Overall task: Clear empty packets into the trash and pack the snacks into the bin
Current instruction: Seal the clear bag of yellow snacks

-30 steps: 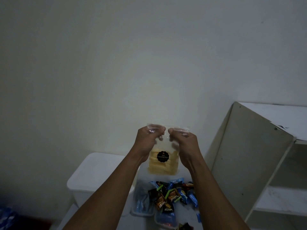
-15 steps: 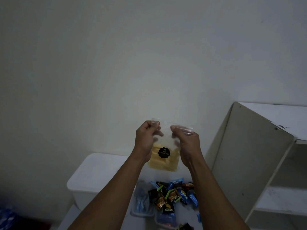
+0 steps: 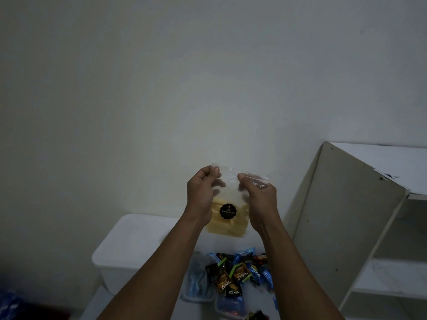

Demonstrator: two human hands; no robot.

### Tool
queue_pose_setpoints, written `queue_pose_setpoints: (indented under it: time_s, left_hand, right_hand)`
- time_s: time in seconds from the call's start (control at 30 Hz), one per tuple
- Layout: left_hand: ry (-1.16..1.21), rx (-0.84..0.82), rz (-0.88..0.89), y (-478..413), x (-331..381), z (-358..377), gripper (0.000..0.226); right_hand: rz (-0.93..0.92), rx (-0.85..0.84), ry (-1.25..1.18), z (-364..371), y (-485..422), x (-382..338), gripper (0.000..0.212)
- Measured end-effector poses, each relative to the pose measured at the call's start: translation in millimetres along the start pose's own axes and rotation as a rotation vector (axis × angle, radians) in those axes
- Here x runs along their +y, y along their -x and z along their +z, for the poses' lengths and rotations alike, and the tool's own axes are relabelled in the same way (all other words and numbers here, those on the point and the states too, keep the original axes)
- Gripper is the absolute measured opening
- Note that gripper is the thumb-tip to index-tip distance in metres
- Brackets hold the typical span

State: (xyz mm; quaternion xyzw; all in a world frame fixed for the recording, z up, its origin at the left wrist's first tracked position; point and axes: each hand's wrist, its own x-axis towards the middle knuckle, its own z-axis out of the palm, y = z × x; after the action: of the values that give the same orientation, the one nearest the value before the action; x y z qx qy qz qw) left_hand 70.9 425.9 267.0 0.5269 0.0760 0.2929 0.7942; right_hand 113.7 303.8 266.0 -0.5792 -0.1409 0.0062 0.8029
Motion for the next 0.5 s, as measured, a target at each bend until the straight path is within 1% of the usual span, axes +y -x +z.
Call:
queue_pose_setpoints:
  time_s: [0.1,0.2,0.4,0.5]
  left_hand:
    - [-0.026,-0.036,0.002,-0.3,1.3,-2.2,0.012]
    - [-0.136,-0.092,0.008,1.3,3.5,-1.0,0.010]
    - [-0.169,-0.059,0.016,0.9,5.0,0.8,0.009]
    - [-0.162,-0.113,-0.020,2.6,6.2,-1.1,0.010]
  right_hand:
    - [-0.004,-0.006,-0.014,-0.8,-0.4,-3.0,0.016]
    - [-0.034,-0.033,0.028,-1.2,0.5,-5.4,0.010]
    - [-0.060,-0.038,0.045,2.3,3.5,-6.4,0.019]
    - [-0.046,-0.027,0.048,0.0,1.6,-5.8,0.014]
